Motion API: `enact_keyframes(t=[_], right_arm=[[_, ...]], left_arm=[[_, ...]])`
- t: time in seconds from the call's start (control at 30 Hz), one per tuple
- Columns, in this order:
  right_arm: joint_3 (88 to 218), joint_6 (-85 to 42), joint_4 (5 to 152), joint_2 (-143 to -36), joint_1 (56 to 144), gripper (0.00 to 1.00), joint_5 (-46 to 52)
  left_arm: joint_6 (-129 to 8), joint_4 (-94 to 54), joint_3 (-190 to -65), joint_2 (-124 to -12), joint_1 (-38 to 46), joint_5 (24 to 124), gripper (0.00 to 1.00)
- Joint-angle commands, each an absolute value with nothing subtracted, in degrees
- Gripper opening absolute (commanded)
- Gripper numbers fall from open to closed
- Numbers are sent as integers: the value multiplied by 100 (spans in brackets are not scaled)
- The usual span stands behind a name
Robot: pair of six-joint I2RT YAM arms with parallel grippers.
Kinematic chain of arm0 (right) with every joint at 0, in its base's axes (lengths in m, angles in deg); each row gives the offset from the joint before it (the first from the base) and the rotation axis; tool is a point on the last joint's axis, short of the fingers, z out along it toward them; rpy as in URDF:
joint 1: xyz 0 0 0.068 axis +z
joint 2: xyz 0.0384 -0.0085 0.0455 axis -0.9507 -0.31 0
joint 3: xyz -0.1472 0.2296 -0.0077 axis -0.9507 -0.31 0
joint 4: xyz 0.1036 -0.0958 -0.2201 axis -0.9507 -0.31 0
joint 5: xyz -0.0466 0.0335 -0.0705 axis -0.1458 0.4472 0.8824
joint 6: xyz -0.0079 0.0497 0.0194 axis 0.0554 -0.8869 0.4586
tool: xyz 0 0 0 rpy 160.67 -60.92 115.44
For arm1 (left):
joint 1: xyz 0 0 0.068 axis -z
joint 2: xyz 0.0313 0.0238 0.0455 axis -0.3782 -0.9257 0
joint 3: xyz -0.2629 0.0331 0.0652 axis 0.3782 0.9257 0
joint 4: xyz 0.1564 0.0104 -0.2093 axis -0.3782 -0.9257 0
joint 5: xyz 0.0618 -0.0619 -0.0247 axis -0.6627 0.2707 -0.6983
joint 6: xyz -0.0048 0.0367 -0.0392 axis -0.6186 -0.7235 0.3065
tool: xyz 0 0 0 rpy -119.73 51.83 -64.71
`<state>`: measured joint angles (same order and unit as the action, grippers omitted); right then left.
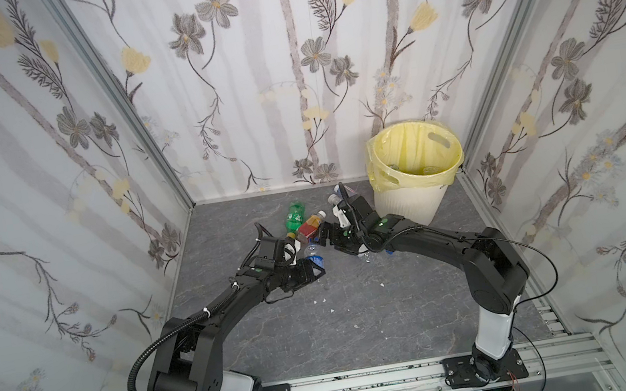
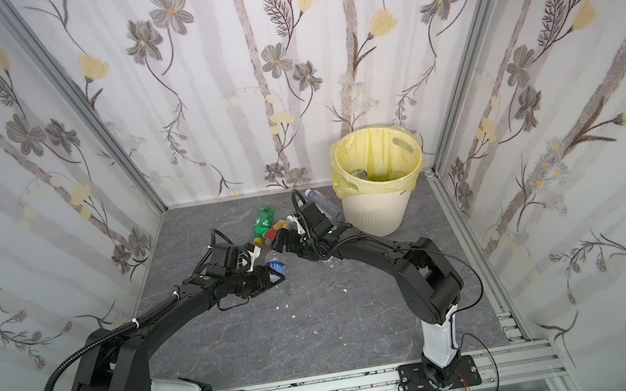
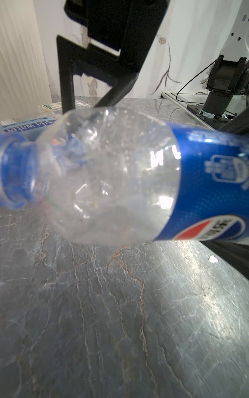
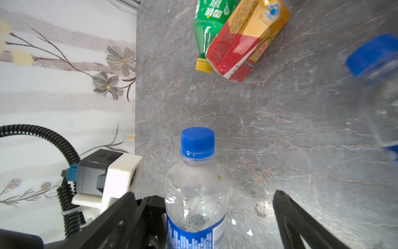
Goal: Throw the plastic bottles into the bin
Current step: 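Lift the Pepsi-label bottle with the left gripper while the right gripper grips its cap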
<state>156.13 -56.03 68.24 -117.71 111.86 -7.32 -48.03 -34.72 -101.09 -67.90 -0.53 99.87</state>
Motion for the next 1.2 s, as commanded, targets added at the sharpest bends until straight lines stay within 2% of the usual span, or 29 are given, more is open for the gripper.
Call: enact_keyframes(t=[0.0,0.17,0.37,0.57,0.73,0.8,0.9,1.1,1.17], right_arm=[[15783,-5811,7181,-11935,11218,100,-1074],[15795,-5935,7355,-12074,11257,96,-1247],[15750,-6042,7572,-12199,11307,82,-1441],[15755,-6171,7741,-12323,11360,73,-1622],[15684,-6249,7811,-12350,11364,58,-1660],[15674,-6247,7802,-12350,11360,55,-1661],[15673,-6235,7782,-12332,11353,49,-1652],[15702,-6189,7668,-12221,11260,47,-1552],[15824,-6023,7427,-12165,11225,45,-1433]], left_arm=[[-4856,-3231,-10057,-6719,-139,10227,54],[-4825,-3169,-10067,-6652,-255,10347,54],[-4792,-3140,-10181,-6648,-301,10464,53],[-4764,-3113,-10237,-6633,-293,10534,53],[-4717,-3088,-10240,-6589,-297,10518,53],[-4713,-3079,-10213,-6557,-294,10517,53],[-4679,-3079,-10168,-6501,-302,10478,56],[-4541,-3070,-10176,-6320,-298,10318,62],[-4524,-3068,-10174,-6260,-296,10177,67]])
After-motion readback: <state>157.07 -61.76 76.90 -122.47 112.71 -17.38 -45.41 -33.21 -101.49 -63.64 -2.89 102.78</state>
